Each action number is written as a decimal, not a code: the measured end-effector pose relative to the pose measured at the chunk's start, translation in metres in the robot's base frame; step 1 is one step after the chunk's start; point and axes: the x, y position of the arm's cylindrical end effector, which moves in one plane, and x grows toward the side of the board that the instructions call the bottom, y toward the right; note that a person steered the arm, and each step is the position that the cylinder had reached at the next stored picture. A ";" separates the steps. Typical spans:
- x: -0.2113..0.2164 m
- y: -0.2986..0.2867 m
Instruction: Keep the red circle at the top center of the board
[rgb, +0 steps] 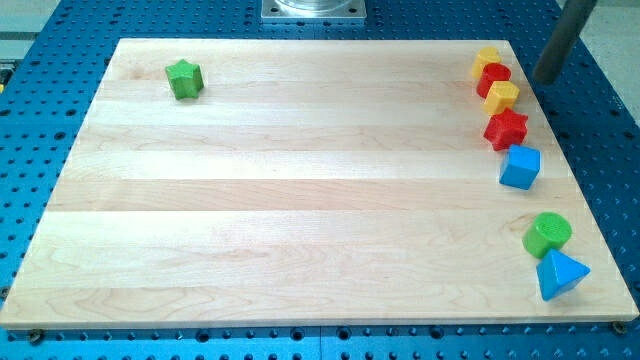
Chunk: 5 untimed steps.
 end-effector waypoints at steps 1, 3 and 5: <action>0.028 -0.068; 0.027 -0.090; 0.011 -0.084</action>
